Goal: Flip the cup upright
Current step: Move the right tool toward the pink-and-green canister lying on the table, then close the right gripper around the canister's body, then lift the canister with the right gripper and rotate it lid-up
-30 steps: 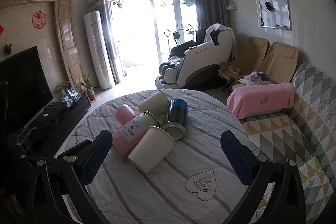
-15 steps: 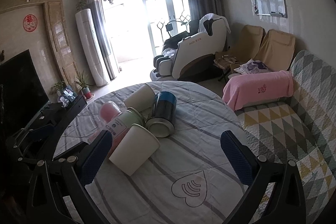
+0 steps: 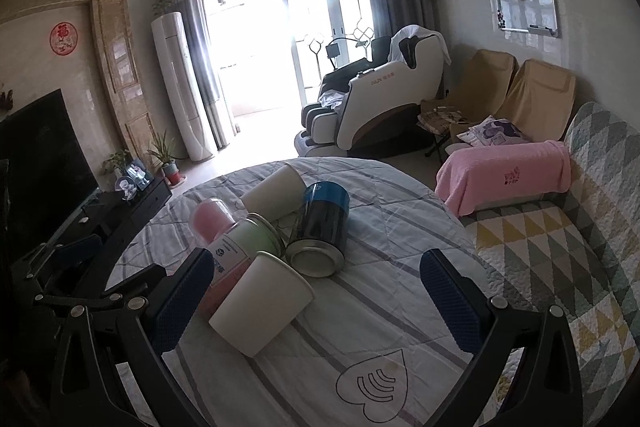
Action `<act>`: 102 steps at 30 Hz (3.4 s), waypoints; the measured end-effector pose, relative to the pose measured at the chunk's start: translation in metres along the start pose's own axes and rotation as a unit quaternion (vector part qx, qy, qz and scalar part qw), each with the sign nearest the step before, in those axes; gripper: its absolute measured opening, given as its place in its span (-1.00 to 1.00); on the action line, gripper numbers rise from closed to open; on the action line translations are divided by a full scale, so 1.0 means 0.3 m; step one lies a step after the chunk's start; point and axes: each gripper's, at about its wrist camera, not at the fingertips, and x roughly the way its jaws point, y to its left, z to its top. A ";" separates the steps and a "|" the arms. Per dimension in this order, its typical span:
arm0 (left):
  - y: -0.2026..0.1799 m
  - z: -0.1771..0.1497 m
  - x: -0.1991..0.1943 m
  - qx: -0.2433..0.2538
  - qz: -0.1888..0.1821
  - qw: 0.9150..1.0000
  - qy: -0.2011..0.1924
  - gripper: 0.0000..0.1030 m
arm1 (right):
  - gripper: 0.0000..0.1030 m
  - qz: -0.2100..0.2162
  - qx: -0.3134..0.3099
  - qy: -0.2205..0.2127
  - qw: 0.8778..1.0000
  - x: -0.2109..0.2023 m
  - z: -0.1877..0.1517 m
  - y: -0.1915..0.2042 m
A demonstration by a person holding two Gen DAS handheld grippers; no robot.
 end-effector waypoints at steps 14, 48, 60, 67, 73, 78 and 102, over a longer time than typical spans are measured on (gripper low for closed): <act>0.173 0.034 -0.007 -0.030 0.001 0.997 -0.072 1.00 | 1.00 0.013 -0.018 -0.028 0.999 0.024 0.056 0.034; 0.034 -0.044 0.310 0.085 -0.124 0.982 0.115 0.35 | 1.00 0.034 -0.027 0.071 0.997 0.227 -0.002 0.107; 0.073 -0.096 0.220 0.082 -0.112 0.984 0.115 0.35 | 1.00 0.033 -0.035 0.084 0.995 0.195 -0.030 0.165; 0.099 -0.165 0.137 0.080 -0.115 0.984 0.113 0.35 | 1.00 0.026 -0.044 0.089 0.995 0.150 -0.065 0.222; 0.139 -0.222 0.062 0.074 -0.115 0.984 0.111 0.35 | 1.00 0.018 -0.049 0.091 0.995 0.091 -0.085 0.277; 0.162 -0.255 0.015 0.068 -0.116 0.985 0.106 0.35 | 1.00 0.003 -0.038 0.099 0.994 0.053 -0.109 0.311; 0.227 -0.331 -0.093 0.040 -0.139 0.987 0.071 0.72 | 1.00 0.057 0.160 0.238 0.956 0.087 -0.215 0.330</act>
